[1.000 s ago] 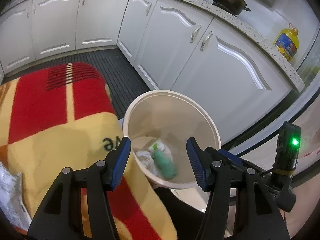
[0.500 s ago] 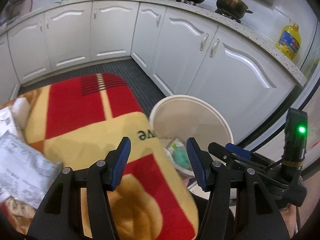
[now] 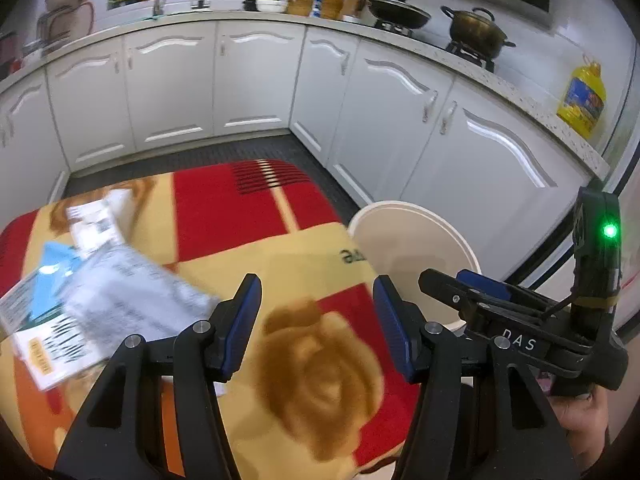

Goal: Collect trash
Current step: 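Move both open tools back over the remaining trash on the table, then grasp the Watermelon Frost medicine box with the left tool while the right tool grasps a white paper item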

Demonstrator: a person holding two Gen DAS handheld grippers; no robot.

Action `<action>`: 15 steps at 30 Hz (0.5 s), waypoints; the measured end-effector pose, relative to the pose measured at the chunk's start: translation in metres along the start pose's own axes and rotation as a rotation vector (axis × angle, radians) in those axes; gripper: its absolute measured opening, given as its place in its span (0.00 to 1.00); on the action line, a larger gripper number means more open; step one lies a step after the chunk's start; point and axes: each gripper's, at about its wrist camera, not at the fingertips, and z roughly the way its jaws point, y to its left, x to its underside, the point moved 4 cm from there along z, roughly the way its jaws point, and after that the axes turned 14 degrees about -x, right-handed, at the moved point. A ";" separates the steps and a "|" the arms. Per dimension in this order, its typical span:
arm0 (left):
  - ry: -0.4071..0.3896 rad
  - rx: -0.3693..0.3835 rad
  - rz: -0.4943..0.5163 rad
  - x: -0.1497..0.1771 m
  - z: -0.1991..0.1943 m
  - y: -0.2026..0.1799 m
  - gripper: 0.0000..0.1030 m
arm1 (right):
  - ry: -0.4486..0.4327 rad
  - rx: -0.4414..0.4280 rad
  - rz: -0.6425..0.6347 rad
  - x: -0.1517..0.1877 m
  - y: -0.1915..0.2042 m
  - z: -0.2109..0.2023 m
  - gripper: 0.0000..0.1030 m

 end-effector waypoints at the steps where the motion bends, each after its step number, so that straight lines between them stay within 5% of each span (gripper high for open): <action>1: -0.001 -0.006 -0.007 0.001 -0.004 0.007 0.55 | 0.005 -0.011 -0.008 0.001 0.006 0.001 0.62; 15: -0.021 -0.191 -0.143 0.014 -0.046 0.154 0.60 | 0.103 -0.151 -0.126 0.010 0.092 0.044 0.66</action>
